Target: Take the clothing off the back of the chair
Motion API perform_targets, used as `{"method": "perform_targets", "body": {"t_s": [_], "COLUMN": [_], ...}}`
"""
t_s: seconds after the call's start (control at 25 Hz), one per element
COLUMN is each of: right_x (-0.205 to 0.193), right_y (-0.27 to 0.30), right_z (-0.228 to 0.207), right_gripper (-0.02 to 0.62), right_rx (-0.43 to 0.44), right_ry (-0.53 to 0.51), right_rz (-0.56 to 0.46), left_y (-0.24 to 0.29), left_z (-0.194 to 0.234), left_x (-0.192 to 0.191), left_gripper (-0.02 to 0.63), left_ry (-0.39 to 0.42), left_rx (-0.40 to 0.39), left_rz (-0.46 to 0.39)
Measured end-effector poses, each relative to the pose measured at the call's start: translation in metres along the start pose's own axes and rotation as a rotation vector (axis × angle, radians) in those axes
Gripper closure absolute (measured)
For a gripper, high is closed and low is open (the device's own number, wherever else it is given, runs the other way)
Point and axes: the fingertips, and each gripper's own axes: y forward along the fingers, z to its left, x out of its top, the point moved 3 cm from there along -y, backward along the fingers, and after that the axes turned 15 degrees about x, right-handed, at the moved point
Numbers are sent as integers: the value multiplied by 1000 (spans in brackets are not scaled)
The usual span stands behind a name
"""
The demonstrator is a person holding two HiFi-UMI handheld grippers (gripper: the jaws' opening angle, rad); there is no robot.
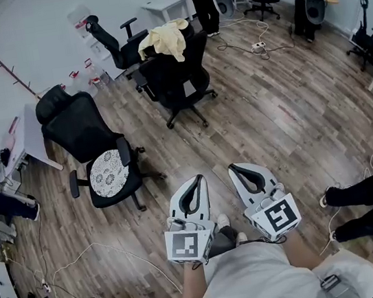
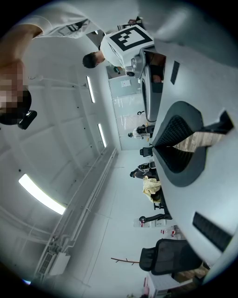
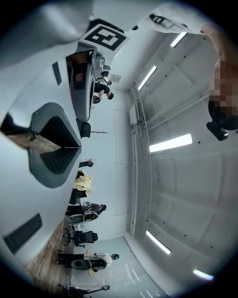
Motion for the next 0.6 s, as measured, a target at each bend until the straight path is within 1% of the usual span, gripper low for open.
{"method": "perform_targets", "body": {"t_s": [0.2,0.48,0.6], "right_x": [-6,-9,-8], "right_y": [21,57,71], "right_z": [-21,-51,-59], "right_gripper": [574,574,574], "right_rx": [-15,-36,-43], "right_ry": [2,3,4], "right_rz": [14,25,30], "left_y": [28,72,86], "left_z": [13,37,47], "left_x": [-8,-6,-5], "left_gripper": [588,588,588], "left_ry": [-7,-6,-5], "left_rx": [-5,-15,-28], "left_rz": [3,19,11]}}
